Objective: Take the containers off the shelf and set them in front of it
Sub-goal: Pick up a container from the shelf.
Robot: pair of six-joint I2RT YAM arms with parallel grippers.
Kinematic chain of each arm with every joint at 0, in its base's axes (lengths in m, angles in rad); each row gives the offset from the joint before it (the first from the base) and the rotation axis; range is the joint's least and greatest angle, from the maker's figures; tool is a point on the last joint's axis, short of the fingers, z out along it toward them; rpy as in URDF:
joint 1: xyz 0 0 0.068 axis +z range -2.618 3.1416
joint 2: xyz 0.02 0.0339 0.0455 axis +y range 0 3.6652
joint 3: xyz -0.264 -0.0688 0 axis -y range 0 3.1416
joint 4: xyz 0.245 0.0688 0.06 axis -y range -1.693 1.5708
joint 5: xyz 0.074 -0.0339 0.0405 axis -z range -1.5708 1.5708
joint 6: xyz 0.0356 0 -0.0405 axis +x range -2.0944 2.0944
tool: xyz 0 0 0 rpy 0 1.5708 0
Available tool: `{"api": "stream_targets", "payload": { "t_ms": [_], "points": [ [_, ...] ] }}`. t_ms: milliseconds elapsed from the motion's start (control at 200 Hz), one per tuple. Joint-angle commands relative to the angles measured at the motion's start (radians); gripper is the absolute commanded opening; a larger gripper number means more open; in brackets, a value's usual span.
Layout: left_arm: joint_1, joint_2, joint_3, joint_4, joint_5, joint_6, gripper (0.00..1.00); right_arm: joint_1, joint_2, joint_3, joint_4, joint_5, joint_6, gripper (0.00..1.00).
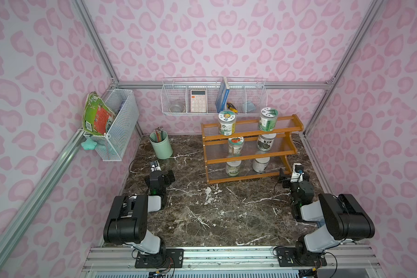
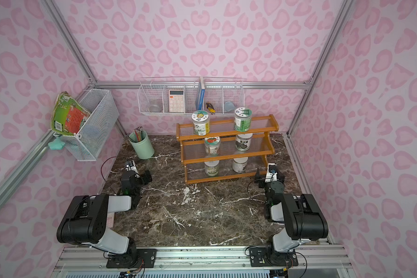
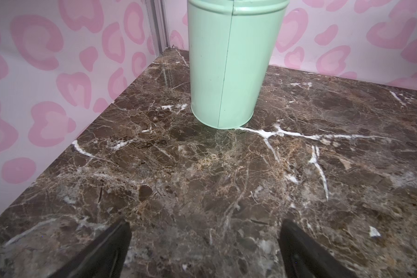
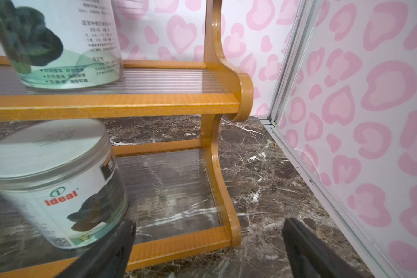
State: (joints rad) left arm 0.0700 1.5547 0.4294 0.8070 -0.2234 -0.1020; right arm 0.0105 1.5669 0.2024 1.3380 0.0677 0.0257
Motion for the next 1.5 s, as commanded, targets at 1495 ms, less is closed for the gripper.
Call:
{"api": "stream_targets", "payload": {
  "t_ms": [1495],
  "points": [
    [-0.181, -0.528, 0.432, -1.016, 0.554, -0.074, 1.00, 0.035, -0.395, 1.065, -1.488, -0.497, 0.095, 0.99]
  ]
}}
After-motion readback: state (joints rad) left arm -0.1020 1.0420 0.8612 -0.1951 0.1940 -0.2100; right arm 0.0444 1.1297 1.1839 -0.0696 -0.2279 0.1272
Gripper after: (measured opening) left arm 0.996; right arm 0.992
